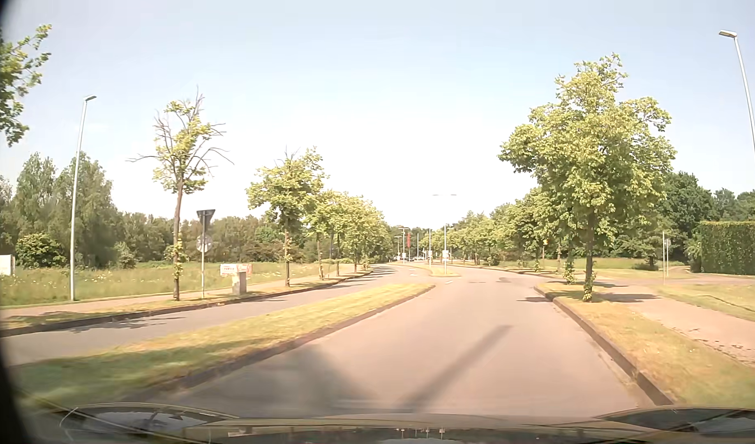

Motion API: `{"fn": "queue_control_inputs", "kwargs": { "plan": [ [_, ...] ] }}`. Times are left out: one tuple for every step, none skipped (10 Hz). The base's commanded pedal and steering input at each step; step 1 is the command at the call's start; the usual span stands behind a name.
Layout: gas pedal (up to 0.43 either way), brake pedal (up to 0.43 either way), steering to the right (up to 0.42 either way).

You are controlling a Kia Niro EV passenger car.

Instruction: Follow the waypoints while adhering to traffic rules and regulations

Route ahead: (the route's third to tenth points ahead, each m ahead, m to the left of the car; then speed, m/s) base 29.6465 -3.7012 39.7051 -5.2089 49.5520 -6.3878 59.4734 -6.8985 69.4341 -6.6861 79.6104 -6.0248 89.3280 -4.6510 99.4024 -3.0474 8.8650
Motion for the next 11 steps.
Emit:
{"fn": "queue_control_inputs", "kwargs": {
  "plan": [
    [0.350,0.000,0.123],
    [0.350,0.000,0.124],
    [0.358,0.000,0.119],
    [0.378,0.000,0.109],
    [0.390,0.000,0.090],
    [0.398,0.000,0.064],
    [0.409,0.000,0.042],
    [0.409,0.000,0.022],
    [0.409,0.000,0.009],
    [0.409,0.000,0.006],
    [0.409,0.000,0.006]
  ]
}}
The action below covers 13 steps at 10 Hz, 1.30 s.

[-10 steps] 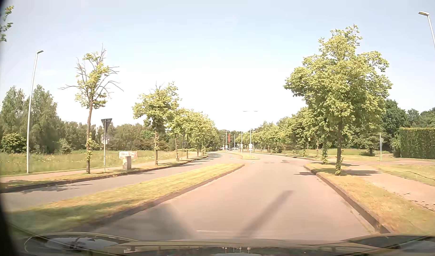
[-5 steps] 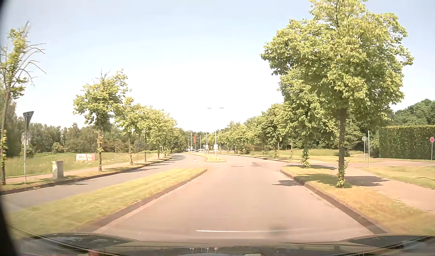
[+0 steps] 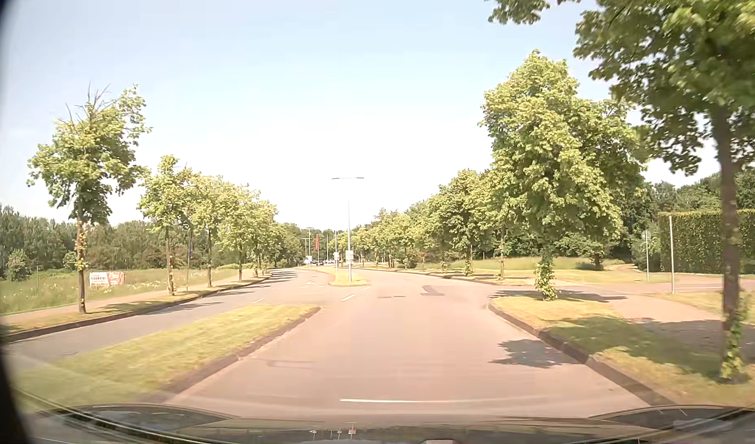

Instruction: Follow the waypoints while adhering to traffic rules and regulations

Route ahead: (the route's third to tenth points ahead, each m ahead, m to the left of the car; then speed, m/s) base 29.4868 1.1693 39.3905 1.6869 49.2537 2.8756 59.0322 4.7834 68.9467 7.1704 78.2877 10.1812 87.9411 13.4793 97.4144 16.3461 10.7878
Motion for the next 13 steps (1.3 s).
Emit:
{"fn": "queue_control_inputs", "kwargs": {
  "plan": [
    [0.409,0.000,0.005],
    [0.398,0.000,0.003],
    [0.370,0.000,0.003],
    [0.339,0.000,0.003],
    [0.331,0.000,0.003],
    [0.311,0.000,0.001],
    [0.280,0.000,0.000],
    [0.260,0.000,-0.003],
    [0.228,0.000,-0.008],
    [0.228,0.000,-0.012],
    [0.220,0.000,-0.012],
    [0.209,0.000,-0.012],
    [0.197,0.000,-0.011]
  ]
}}
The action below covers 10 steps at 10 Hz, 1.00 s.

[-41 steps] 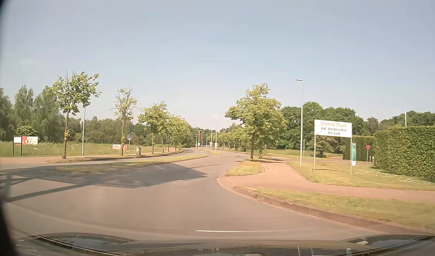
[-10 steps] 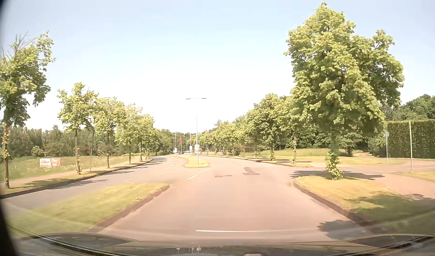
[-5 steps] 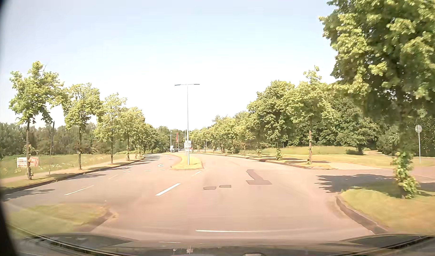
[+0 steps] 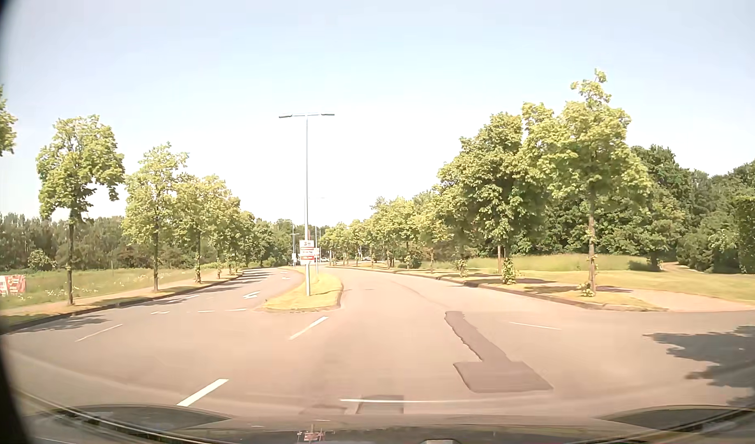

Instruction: Follow the waypoints while adhering to traffic rules and regulations

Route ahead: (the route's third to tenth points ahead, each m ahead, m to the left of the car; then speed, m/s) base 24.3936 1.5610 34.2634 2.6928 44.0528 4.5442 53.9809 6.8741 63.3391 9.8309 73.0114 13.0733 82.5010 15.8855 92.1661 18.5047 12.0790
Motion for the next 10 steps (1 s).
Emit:
{"fn": "queue_control_inputs", "kwargs": {
  "plan": [
    [0.197,0.000,-0.012],
    [0.197,0.000,-0.014],
    [0.189,0.000,-0.018],
    [0.169,0.000,-0.023],
    [0.157,0.000,-0.024],
    [0.130,0.000,-0.024],
    [0.118,0.000,-0.024],
    [0.110,0.000,-0.024],
    [0.098,0.000,-0.024],
    [0.098,0.000,-0.023]
  ]
}}
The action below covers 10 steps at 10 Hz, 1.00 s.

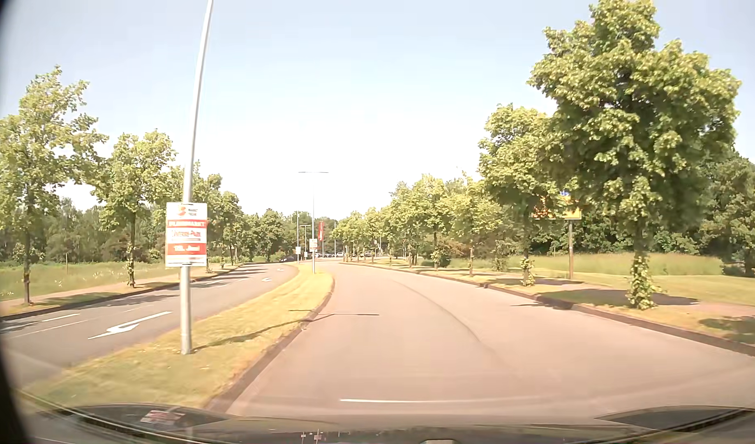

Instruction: Follow the waypoints while adhering to traffic rules and regulations

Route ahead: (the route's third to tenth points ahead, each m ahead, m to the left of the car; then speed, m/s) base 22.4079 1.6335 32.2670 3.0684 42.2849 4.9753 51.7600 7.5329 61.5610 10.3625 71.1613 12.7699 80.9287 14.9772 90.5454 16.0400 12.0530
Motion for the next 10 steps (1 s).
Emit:
{"fn": "queue_control_inputs", "kwargs": {
  "plan": [
    [0.098,0.000,-0.021],
    [0.118,0.000,-0.021],
    [0.130,0.000,-0.021],
    [0.157,0.000,-0.021],
    [0.169,0.000,-0.022],
    [0.189,0.000,-0.022],
    [0.189,0.000,-0.022],
    [0.189,0.000,-0.023],
    [0.189,0.000,-0.023],
    [0.189,0.000,-0.025]
  ]
}}
